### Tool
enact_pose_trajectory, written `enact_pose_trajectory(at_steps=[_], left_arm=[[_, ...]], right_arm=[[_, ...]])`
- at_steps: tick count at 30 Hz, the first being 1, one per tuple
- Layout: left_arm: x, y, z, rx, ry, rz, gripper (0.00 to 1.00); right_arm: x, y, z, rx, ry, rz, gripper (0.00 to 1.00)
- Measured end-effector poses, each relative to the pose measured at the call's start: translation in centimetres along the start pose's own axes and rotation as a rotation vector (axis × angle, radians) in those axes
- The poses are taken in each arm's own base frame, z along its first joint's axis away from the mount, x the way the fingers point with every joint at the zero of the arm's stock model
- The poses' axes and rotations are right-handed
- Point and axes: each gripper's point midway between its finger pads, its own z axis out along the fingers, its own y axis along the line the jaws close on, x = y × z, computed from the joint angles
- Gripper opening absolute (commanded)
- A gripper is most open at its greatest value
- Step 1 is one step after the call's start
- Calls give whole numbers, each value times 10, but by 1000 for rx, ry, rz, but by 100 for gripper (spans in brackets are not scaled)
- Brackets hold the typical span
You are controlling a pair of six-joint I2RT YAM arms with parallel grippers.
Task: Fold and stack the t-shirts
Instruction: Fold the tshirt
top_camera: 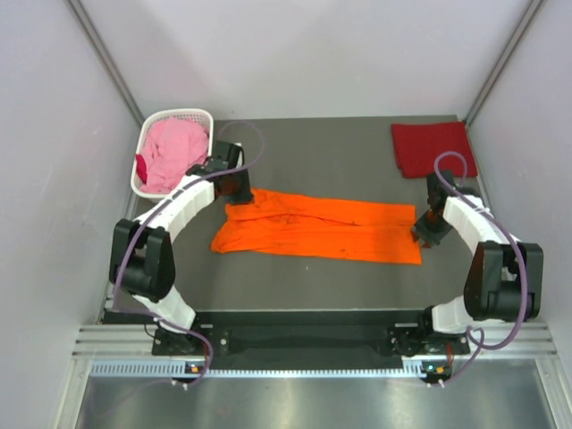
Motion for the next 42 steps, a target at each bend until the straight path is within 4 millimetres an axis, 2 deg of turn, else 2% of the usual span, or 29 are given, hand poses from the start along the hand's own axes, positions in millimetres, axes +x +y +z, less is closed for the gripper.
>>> enact_pose_trajectory(at_steps=[3, 5, 11, 18, 22, 34, 38, 42], left_arm=[[24, -16, 9, 61, 59, 2, 23], [34, -18, 17, 60, 88, 1, 23], [51, -1, 49, -22, 145, -23, 23], [52, 32, 65, -146, 144, -54, 23], [51, 47, 70, -188, 141, -80, 23], [44, 61, 72, -230, 123, -123, 23], [44, 61, 72, -232, 121, -130, 23], [44, 61, 72, -234, 120, -137, 23]], right_arm=[[23, -2, 8, 26, 66, 30, 30], [29, -1, 12, 38, 91, 53, 31], [32, -1, 21, 67, 98, 123, 33], [41, -13, 35, 107, 85, 157, 26], [39, -12, 36, 102, 71, 159, 0], [37, -26, 30, 72, -32, 184, 0], [36, -26, 29, 64, -38, 172, 8], [39, -25, 31, 63, -19, 158, 9]])
